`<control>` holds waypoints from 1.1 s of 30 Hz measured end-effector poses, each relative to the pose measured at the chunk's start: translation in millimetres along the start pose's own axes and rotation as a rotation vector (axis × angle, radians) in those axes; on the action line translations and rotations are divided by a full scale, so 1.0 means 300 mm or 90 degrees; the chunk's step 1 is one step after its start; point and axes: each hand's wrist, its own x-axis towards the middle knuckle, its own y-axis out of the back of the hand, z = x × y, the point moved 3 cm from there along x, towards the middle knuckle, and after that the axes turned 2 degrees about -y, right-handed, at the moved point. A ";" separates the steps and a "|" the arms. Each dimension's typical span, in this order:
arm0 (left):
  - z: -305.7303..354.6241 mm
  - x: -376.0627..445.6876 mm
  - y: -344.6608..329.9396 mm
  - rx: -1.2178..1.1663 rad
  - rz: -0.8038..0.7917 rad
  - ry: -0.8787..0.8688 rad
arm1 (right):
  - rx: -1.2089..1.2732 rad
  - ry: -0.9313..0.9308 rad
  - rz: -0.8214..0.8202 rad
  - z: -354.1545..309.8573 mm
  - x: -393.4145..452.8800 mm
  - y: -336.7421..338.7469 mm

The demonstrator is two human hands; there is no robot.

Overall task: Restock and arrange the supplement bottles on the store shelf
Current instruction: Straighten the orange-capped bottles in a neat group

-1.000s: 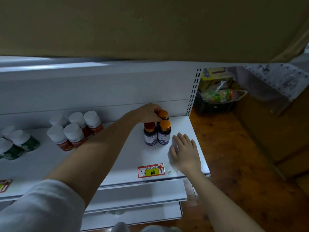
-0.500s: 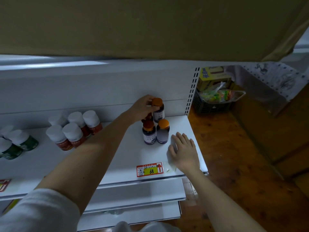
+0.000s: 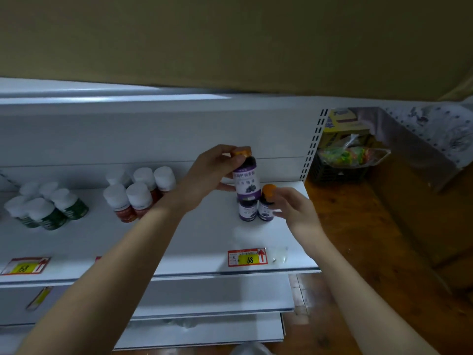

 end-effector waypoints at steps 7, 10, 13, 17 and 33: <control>-0.082 -0.153 0.024 0.025 0.023 0.051 | 0.194 -0.064 -0.195 -0.054 -0.154 -0.152; -0.105 -0.192 0.035 0.006 0.041 0.055 | 0.249 -0.079 -0.229 -0.030 -0.199 -0.195; -0.123 -0.220 0.043 0.003 0.052 0.061 | 0.284 -0.096 -0.228 -0.006 -0.224 -0.223; -0.125 -0.242 0.046 -0.017 0.060 0.063 | 0.336 -0.111 -0.212 0.011 -0.237 -0.235; -0.130 -0.270 0.032 -0.013 0.058 0.066 | 0.192 -0.017 -0.118 0.001 -0.242 -0.232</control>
